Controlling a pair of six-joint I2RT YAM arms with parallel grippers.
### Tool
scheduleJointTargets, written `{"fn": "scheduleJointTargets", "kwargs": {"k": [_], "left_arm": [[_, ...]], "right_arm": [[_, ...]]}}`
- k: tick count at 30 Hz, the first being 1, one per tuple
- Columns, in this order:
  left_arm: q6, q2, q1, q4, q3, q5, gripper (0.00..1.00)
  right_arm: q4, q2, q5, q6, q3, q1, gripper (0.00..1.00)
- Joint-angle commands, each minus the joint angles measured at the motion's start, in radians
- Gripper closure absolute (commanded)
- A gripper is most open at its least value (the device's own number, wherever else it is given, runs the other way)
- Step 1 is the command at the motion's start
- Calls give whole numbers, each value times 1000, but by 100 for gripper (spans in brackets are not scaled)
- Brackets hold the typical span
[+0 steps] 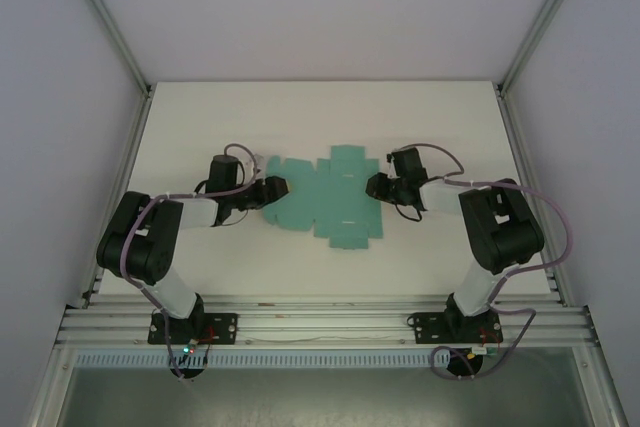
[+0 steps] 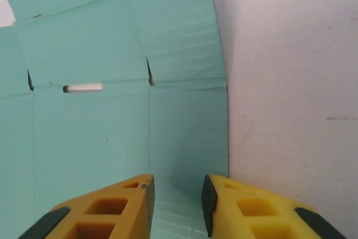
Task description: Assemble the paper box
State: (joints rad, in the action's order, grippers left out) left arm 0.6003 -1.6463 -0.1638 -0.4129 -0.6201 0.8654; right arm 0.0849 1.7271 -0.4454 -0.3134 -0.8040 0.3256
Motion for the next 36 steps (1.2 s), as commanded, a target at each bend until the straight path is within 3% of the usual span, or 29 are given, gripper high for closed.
{"fn": "scheduleJointTargets", "kwargs": {"k": [1, 6, 9, 18, 19, 22, 27, 36], "left_arm": [[-8, -4, -3, -57, -10, 38, 53], [-8, 2, -3, -85, -18, 44, 84], [6, 30, -3, -112, -18, 50, 100], [132, 187, 0, -228, -37, 106, 100], [135, 209, 0, -227, -40, 110, 100], [148, 281, 4, -222, -40, 107, 100], [193, 423, 12, -233, -20, 91, 100], [218, 613, 12, -170, 10, 14, 100]], "right_arm": [[-109, 57, -9, 68, 48, -4, 68], [-75, 0, -39, 122, 45, -8, 66], [-84, -54, -64, 144, 26, -26, 57], [-139, -320, -147, 186, -28, -90, 3], [-147, -345, -164, 185, -32, -100, 0], [-149, -410, -213, 144, -35, -144, 0], [-82, -457, -415, 62, 4, -237, 1], [148, -437, -731, -69, 62, -254, 28]]}}
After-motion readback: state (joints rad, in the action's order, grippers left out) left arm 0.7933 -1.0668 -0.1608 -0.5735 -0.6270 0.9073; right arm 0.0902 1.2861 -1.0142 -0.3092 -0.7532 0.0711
